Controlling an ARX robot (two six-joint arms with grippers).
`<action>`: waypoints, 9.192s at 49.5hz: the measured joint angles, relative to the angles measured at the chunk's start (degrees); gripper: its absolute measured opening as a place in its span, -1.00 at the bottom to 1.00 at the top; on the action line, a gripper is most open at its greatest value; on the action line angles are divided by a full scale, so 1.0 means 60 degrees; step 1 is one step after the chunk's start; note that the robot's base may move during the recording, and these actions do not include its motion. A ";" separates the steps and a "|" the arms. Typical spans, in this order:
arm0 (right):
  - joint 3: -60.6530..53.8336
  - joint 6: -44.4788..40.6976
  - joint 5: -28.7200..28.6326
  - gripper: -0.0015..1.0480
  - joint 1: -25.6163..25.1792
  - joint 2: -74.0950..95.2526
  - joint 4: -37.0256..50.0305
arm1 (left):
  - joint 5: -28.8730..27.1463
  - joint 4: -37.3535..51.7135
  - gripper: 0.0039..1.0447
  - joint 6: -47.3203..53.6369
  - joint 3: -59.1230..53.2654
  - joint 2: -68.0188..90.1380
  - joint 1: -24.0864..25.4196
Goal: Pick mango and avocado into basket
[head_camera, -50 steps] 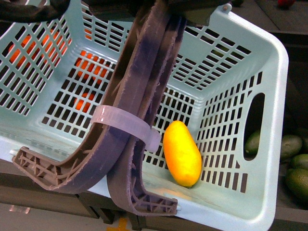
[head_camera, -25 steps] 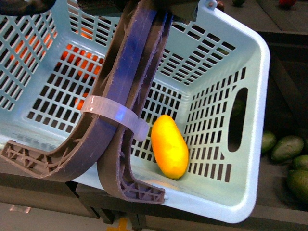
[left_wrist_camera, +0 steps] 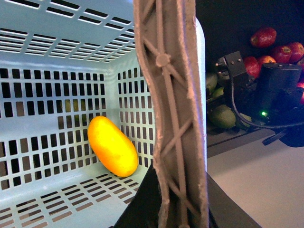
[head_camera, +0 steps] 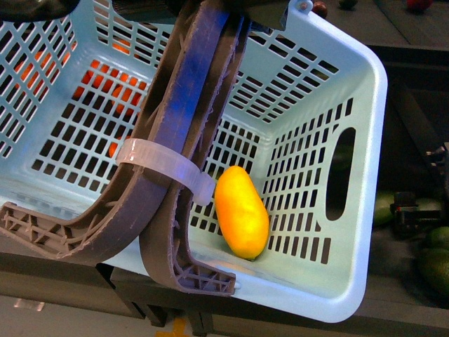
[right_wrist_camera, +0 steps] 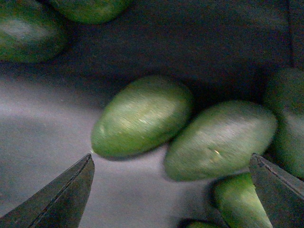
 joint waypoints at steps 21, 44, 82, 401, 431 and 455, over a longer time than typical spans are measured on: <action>0.2331 0.1177 0.0772 0.85 0.0772 0.1749 -0.0812 | 0.0058 0.0000 -0.86 -0.0004 0.0000 0.0000 -0.0007; 0.3592 0.1526 0.1096 0.85 0.0882 0.2299 -0.1789 | 0.0062 0.0000 -0.86 -0.0004 0.0000 0.0000 -0.0004; 0.3963 0.2098 0.1417 0.85 0.0940 0.2892 -0.1654 | 0.0066 0.0000 -0.86 -0.0011 0.0000 0.0000 -0.0004; -0.8586 0.1614 0.1443 0.85 0.1537 -2.3595 -0.7253 | -0.0011 -0.0004 -0.86 0.0000 -0.0015 0.0018 0.0011; -0.8590 0.1606 0.1381 0.85 0.1526 -2.3595 -0.7267 | 0.0062 0.0000 -0.87 0.0018 -0.0018 0.0011 0.0011; -0.8590 0.1606 0.1413 0.85 0.1519 -2.3605 -0.7260 | 0.0146 0.1286 -0.87 0.0353 -0.0011 0.0426 0.0189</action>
